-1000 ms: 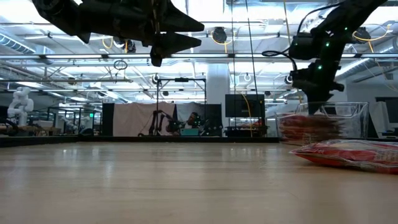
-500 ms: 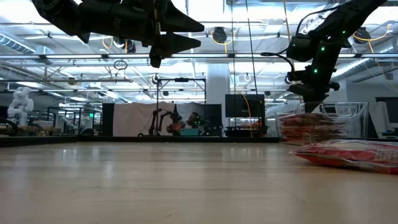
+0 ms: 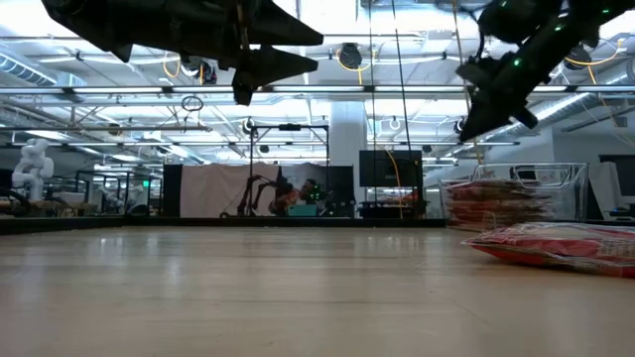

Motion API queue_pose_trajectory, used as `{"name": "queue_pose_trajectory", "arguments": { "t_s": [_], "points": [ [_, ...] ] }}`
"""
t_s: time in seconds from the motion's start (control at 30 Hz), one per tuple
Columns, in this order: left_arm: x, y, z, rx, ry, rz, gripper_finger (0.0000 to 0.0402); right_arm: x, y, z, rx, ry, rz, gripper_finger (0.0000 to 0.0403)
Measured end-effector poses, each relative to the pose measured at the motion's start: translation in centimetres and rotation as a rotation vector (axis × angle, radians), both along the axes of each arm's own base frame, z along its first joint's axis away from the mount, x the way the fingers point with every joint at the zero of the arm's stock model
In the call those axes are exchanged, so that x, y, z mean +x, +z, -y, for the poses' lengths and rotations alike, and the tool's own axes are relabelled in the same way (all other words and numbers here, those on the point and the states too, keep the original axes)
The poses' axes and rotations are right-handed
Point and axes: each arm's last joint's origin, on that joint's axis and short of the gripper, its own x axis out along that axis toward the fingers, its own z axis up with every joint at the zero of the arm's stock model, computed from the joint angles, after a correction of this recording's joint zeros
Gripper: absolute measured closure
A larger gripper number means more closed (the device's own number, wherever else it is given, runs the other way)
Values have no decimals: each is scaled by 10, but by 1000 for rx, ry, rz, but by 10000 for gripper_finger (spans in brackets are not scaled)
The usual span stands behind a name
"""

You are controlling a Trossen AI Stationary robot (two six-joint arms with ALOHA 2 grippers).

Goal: Sort popcorn bags into baskets
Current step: Put the red popcorn bag into the transparent bin

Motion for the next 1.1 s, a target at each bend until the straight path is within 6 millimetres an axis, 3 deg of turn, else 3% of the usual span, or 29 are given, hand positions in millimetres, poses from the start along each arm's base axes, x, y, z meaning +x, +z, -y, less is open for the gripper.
{"name": "queue_pose_trajectory", "arguments": {
  "t_s": [0.17, 0.27, 0.47, 0.63, 0.9, 1.1],
  "points": [
    [-2, -2, 8, -8, 34, -22, 215, 28, -22, -50, -1, 169, 250, 401],
    [-4, -3, 15, -29, 67, -25, 215, 40, -42, -81, -18, 247, 306, 401],
    [-11, -3, 40, -50, 88, -20, 215, 50, -77, -133, 33, 317, 231, 401],
    [-21, -5, 67, -60, 112, -13, 215, 60, -86, -170, 18, 377, 188, 401],
    [-28, -35, 113, -127, 103, -75, 215, 82, -96, -226, 44, 638, 49, 401],
    [-13, -55, 155, -102, 27, -31, 215, 92, -109, -257, 70, 736, -7, 401]
  ]
}}
